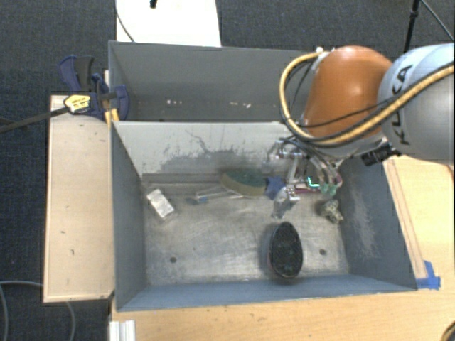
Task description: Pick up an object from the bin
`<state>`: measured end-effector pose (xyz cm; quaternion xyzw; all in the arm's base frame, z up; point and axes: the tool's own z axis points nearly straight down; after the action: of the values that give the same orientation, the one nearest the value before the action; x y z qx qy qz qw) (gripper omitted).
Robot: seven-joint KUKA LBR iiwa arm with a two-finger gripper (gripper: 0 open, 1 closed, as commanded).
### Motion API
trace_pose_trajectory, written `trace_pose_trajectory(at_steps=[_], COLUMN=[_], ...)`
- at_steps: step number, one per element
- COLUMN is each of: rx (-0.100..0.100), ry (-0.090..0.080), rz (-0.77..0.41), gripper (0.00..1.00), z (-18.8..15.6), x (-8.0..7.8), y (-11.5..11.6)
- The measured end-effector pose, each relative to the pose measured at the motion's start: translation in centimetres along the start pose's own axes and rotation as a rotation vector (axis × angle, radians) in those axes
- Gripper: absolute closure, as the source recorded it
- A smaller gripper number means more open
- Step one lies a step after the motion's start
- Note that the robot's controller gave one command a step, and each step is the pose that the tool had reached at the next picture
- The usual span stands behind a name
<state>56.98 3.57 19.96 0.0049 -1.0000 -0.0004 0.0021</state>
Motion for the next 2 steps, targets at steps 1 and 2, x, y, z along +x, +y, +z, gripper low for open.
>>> trace_pose_trajectory(at_steps=[1, 2], rx=[-0.001, -0.004], ry=[-0.022, -0.04], rz=[-0.007, 0.275], gripper=[0.0, 0.0], z=[9.4, 10.5], x=[-2.6, -2.6], y=[-6.6, -8.4])
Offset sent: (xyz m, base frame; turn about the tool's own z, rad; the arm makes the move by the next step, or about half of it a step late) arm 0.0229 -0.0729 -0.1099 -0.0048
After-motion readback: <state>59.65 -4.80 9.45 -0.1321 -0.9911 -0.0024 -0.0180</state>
